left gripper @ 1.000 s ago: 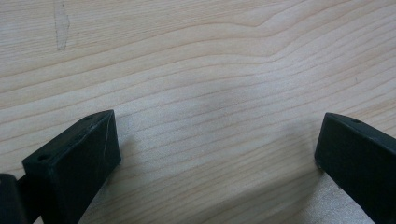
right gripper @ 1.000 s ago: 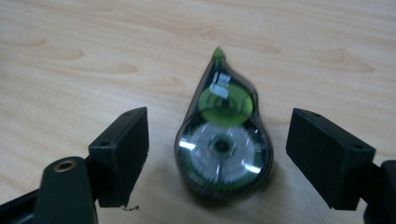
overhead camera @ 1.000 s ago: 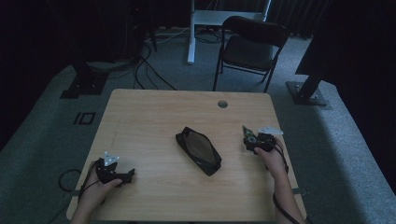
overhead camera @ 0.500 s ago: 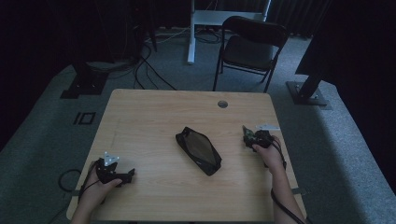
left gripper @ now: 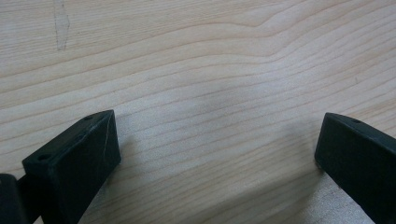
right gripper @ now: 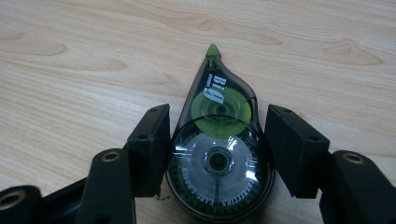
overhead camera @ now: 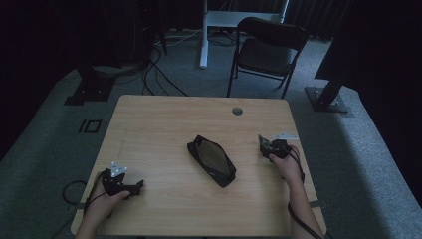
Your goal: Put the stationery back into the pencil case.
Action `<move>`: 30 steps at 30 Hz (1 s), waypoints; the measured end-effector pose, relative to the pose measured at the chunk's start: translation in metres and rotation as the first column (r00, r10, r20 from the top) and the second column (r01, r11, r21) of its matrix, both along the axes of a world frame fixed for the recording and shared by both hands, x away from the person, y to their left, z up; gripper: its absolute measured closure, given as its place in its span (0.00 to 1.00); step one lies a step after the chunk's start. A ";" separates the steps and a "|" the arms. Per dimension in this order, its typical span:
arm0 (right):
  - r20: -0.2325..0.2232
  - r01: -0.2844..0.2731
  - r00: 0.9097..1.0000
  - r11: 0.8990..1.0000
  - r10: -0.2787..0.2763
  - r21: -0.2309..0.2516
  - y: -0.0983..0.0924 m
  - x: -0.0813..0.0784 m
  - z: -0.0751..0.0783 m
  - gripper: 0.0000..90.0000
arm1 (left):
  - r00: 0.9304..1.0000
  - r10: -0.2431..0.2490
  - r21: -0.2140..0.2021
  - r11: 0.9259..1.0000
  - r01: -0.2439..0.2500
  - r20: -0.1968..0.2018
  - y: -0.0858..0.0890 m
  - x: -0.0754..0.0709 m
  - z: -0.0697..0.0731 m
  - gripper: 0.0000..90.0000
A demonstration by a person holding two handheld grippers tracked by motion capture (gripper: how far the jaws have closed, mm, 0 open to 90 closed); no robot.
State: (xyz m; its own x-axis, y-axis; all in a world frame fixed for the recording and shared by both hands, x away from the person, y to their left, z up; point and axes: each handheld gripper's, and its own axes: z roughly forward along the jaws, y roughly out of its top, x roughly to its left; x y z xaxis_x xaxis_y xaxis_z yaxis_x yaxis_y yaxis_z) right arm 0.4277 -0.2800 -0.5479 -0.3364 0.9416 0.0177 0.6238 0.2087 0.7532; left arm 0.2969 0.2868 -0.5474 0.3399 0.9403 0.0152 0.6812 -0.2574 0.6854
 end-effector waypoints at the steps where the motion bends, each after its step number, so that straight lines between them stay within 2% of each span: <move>1: 0.000 0.000 1.000 1.000 0.000 0.000 0.000 0.000 0.000 0.46 | 1.000 0.000 0.000 1.000 0.000 0.000 0.000 0.000 0.000 0.00; 4: 0.014 -0.011 1.000 1.000 0.011 0.028 0.000 -0.006 0.005 0.46 | 1.000 0.000 0.000 1.000 0.000 0.000 0.000 0.000 0.000 0.00; 11: 0.020 -0.026 0.999 0.999 0.025 0.043 0.001 -0.011 0.011 0.46 | 1.000 0.005 0.000 1.000 -0.005 0.000 0.000 0.000 0.000 0.00; 21: 0.064 -0.028 0.998 0.996 0.023 0.081 0.003 -0.013 0.029 0.46 | 1.000 0.005 0.000 1.000 -0.005 0.000 0.000 0.000 0.000 0.00; 30: 0.103 -0.052 0.994 0.996 0.045 0.069 0.012 -0.020 0.043 0.46 | 1.000 0.005 0.000 1.000 -0.005 0.000 0.000 0.000 0.000 0.00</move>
State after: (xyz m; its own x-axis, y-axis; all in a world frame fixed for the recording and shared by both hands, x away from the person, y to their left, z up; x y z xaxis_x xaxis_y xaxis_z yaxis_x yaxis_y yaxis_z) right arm 0.4081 -0.2680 -0.5044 -0.3852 0.9216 0.0483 0.5343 0.1801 0.8259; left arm 0.2968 0.2863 -0.5474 0.3353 0.9420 0.0150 0.6826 -0.2538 0.6853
